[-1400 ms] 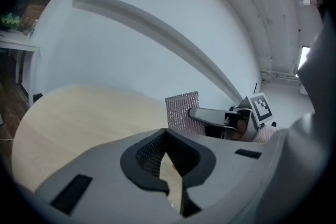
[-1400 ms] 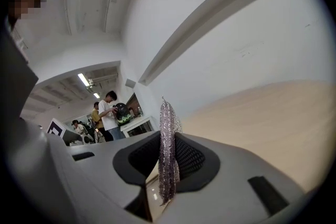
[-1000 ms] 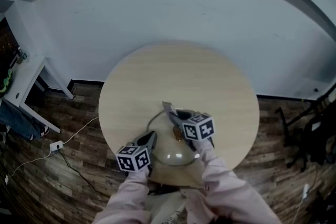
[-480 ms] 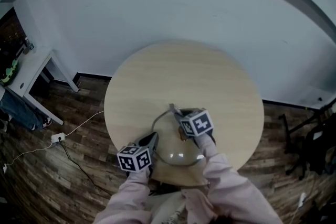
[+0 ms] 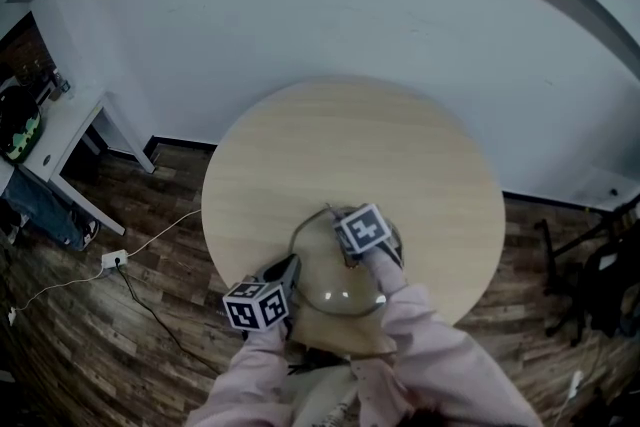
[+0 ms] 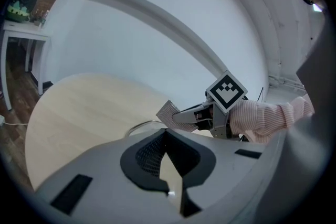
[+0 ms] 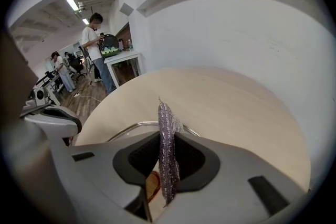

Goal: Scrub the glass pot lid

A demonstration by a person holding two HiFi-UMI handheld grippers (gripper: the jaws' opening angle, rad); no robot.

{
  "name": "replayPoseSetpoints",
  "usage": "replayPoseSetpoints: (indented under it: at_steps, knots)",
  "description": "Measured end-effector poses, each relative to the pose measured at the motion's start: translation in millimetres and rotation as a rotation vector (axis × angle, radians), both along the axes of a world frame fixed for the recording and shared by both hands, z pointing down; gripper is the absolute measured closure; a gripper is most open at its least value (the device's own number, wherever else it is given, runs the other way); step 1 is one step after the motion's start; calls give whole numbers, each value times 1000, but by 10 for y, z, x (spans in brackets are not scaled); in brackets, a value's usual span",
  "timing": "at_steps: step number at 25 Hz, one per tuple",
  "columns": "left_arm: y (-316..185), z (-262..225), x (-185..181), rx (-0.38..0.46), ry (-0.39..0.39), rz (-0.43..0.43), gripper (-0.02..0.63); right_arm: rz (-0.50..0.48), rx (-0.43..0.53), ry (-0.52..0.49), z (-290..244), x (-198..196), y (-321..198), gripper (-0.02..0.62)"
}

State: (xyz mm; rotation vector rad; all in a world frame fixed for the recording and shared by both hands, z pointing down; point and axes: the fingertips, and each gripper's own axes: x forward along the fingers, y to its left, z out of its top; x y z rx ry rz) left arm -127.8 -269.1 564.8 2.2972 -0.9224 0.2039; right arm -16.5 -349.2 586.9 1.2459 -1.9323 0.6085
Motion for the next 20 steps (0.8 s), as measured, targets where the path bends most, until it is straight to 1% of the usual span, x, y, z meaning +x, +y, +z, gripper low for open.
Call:
replayPoseSetpoints:
  at_steps: [1,2,4,7,16,18,20]
  knots:
    - [2,8,-8,-3,1,-6,612,9,-9,20,45,41,-2,515]
    - [10,16,-10,-6,2,-12,612,7,-15,19,76,32,-3,515]
    - [40,32,-5,-11,4,-20,611,-14,-22,-27,86,-78,1,514]
    - [69,46,-25,-18,2,-35,612,-30,-46,-37,116,-116,2,514]
    - [138,78,-203,-27,-4,-103,612,-154,-58,-9,167,-311,-37,515]
    - [157,74,-216,-26,-6,-116,612,-178,-78,14,197,-319,-6,515]
    - [177,61,-231,-24,-8,-127,612,-168,-148,97,263,-182,99,515]
